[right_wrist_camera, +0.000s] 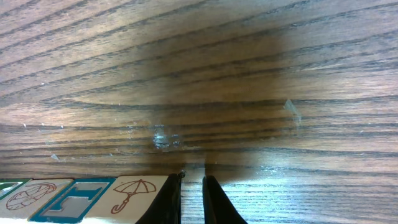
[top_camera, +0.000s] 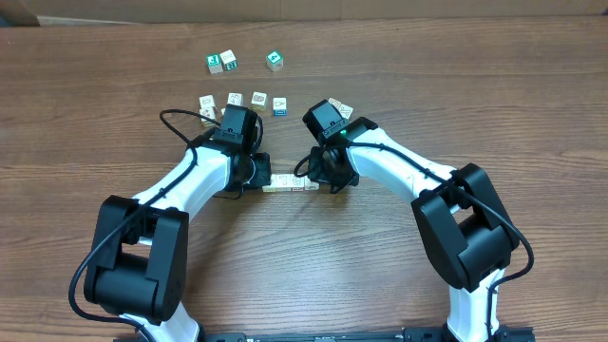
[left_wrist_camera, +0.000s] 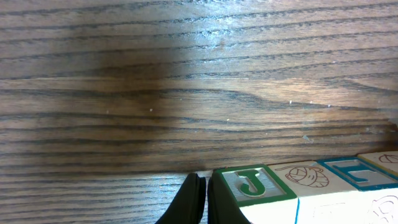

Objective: Form a horizontal line
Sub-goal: 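Press the row from both ends with left and right grippers to align it, then lift both grippers away from the aligned block row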

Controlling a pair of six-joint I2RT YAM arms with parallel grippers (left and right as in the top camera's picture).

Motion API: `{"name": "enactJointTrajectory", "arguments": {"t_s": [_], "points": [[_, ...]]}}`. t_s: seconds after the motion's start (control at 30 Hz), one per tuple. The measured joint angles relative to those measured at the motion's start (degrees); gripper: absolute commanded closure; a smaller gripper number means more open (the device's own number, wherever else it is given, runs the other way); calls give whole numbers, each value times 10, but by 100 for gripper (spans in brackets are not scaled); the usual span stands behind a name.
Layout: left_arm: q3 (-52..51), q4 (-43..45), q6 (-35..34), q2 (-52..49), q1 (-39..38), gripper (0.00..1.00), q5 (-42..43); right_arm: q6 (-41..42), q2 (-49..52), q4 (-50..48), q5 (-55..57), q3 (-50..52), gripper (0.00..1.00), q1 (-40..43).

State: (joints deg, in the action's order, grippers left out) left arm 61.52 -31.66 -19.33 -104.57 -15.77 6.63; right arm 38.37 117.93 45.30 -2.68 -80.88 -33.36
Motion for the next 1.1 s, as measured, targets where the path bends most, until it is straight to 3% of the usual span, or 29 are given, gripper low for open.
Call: {"name": "enactJointTrajectory", "arguments": {"t_s": [1.1], "points": [[0, -5, -2, 0, 0, 96, -3, 4, 0, 23, 6, 0, 89, 42]]}}
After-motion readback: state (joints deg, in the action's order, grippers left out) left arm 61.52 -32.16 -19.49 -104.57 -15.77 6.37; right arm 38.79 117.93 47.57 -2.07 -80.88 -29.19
